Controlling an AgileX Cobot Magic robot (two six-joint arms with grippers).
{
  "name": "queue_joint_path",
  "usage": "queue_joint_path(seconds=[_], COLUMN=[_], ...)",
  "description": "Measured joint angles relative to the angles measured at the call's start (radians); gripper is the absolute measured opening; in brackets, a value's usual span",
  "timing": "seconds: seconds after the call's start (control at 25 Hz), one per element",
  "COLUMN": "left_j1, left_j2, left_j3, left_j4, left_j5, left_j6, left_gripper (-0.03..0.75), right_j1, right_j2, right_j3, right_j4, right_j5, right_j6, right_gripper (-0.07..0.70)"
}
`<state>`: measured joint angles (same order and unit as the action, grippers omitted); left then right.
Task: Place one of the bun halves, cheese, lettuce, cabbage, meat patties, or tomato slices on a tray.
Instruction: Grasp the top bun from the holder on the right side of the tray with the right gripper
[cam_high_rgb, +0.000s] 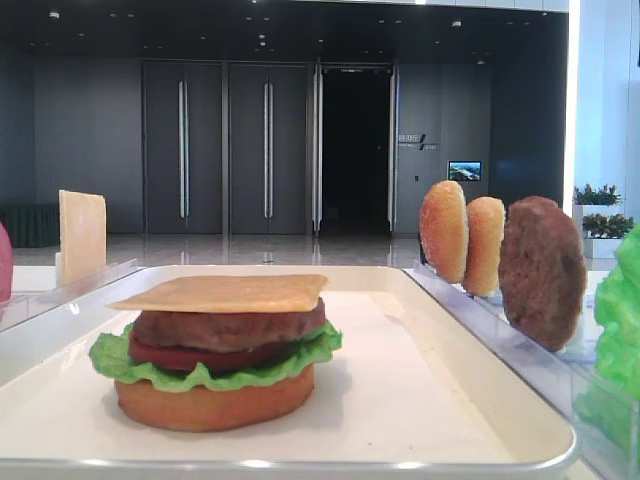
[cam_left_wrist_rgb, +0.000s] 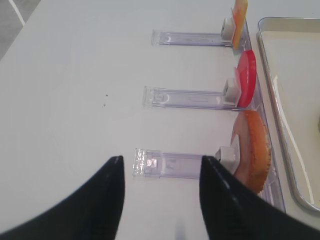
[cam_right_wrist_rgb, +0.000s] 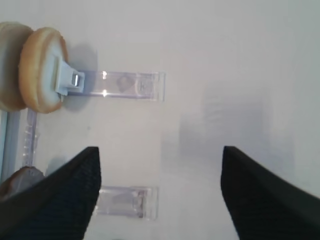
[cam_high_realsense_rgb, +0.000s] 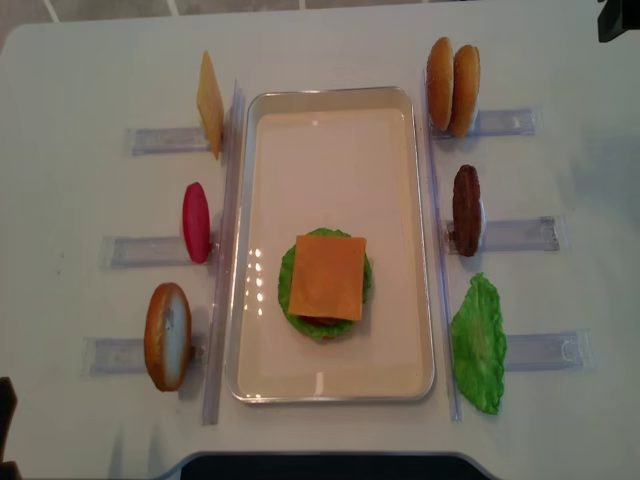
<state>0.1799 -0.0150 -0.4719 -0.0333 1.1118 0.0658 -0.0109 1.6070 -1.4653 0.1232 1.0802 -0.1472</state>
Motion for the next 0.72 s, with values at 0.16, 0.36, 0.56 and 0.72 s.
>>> queue_joint_path(seconds=[0.16,0.36,0.56,0.72], left_j1=[0.0,0.0,0.0,0.0], left_j2=[0.0,0.0,0.0,0.0], left_j3=[0.0,0.0,0.0,0.0], left_j4=[0.0,0.0,0.0,0.0], left_j5=[0.0,0.0,0.0,0.0], left_j6=[0.0,0.0,0.0,0.0], left_gripper=[0.36,0.341,0.301,0.262], right_j1=[0.0,0.0,0.0,0.0], right_j2=[0.098,0.193,0.271,0.312], right_j3=[-0.101,-0.22,-0.326,-0.383], right_j4=[0.004,0.008,0.008,0.008], right_j5=[0.005,0.013,0.042,0.065], right_j6=[-0.008,-0.017,-0.025,-0.026], right_gripper=[0.509,0.509,0.509,0.509])
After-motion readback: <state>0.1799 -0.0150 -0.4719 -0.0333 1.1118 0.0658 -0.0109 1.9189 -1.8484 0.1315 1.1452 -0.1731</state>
